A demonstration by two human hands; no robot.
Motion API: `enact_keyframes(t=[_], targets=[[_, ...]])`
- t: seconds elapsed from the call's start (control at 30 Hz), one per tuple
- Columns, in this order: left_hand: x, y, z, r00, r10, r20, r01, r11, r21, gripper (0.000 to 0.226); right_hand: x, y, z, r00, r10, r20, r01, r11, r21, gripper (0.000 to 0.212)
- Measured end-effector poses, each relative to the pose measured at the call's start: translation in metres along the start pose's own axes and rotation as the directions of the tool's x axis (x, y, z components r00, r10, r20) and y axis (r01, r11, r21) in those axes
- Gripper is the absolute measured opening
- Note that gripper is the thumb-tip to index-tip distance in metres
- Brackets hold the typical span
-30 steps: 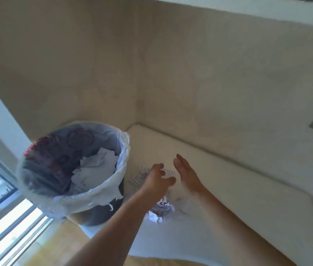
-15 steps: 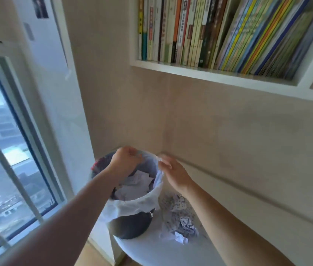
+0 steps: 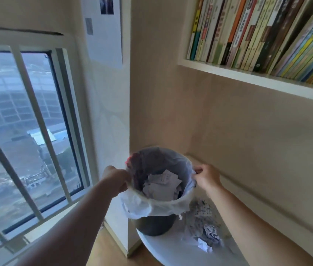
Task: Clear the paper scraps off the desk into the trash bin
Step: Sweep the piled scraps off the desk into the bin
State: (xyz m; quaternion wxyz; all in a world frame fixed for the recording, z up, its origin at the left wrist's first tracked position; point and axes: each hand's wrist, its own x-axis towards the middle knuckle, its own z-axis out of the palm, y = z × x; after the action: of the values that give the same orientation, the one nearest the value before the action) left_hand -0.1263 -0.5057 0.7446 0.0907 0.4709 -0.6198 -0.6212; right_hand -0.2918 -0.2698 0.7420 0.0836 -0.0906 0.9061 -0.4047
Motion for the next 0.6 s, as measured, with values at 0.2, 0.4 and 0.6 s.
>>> enact_keyframes(t=[0.2, 0.4, 0.6], targets=[[-0.003, -0.019, -0.028, 0.975, -0.171, 0.139, 0.192, 0.969, -0.155, 0.02, -0.006, -0.005, 0.012, 0.996, 0.047, 0.075, -0.05, 0.998, 0.036, 0.023], [-0.047, -0.048, -0.077, 0.974, -0.22, 0.061, 0.227, 0.956, -0.184, 0.027, -0.034, -0.013, 0.04, 0.96, -0.013, 0.279, -0.039, 0.983, 0.179, 0.042], [-0.109, -0.088, -0.135, 0.963, -0.259, -0.077, 0.238, 0.948, -0.214, 0.019, -0.088, -0.02, 0.077, 0.868, -0.083, 0.49, -0.061, 0.961, 0.271, 0.034]])
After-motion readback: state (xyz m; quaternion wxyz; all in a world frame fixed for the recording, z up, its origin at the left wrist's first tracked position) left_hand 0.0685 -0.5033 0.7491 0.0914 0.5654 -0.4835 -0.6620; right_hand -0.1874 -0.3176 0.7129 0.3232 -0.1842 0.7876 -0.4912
